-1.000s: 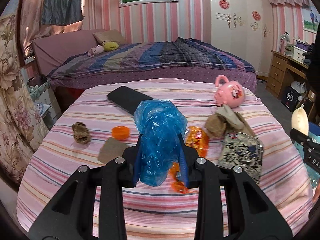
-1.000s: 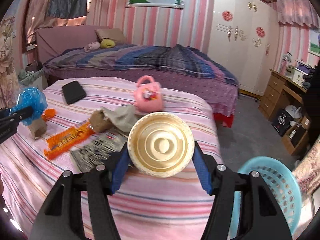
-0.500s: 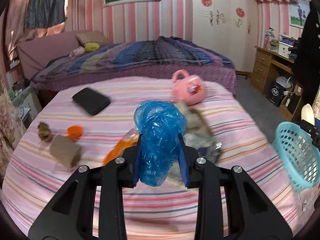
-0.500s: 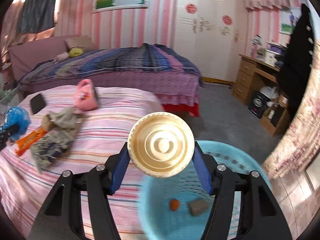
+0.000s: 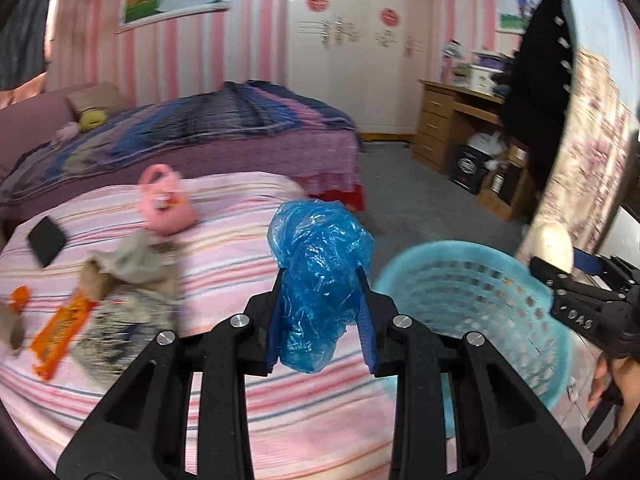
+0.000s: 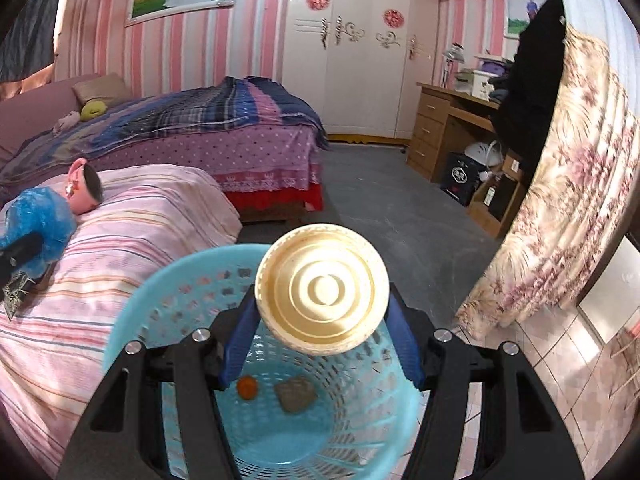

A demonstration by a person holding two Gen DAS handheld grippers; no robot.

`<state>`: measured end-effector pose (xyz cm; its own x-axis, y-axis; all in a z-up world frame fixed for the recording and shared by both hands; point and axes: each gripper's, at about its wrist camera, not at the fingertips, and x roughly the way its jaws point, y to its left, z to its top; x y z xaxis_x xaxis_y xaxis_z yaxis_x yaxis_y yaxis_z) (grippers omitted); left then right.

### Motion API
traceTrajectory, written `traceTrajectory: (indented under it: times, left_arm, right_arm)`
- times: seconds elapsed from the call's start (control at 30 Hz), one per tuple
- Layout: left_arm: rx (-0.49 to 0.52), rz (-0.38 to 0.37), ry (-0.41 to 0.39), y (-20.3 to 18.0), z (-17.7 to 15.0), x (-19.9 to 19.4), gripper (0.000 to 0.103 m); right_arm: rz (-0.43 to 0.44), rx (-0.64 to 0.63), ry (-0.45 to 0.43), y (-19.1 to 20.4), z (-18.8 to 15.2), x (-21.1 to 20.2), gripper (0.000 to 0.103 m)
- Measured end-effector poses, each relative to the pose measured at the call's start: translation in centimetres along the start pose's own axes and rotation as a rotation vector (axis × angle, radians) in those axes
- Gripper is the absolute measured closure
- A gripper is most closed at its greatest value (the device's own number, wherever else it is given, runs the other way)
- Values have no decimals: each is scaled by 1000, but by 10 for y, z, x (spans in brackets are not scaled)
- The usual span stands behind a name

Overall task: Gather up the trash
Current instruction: 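Drop the cream lid into the basket with the right tool while the left tool drops the blue bag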

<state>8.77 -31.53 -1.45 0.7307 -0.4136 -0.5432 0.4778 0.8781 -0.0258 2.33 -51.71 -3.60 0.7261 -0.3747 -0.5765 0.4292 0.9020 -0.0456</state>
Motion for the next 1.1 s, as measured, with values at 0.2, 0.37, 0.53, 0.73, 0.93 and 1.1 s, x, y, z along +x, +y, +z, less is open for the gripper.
traceTrajectory:
  times: [0.2, 0.37, 0.53, 0.73, 0.93, 1.1]
  left_arm:
    - [85, -66, 25, -62, -1, 20, 72]
    - [117, -101, 53, -80, -6, 34, 57]
    - [108, -40, 36, -62, -9, 31, 16]
    - [85, 31, 13, -32, -6, 21, 10]
    - [74, 85, -15, -3, 2, 10, 8]
    - [64, 125, -26, 22, 3, -2, 8]
  right_arm:
    - [-16, 46, 10, -28, -7, 3, 42]
    - [-15, 73, 8, -37, -11, 4, 42]
    - [-9, 74, 6, -38, -12, 5, 42]
    - [4, 59, 5, -26, -10, 7, 42]
    - [17, 48, 12, -7, -7, 13, 40]
    - [24, 55, -16, 5, -2, 11, 17]
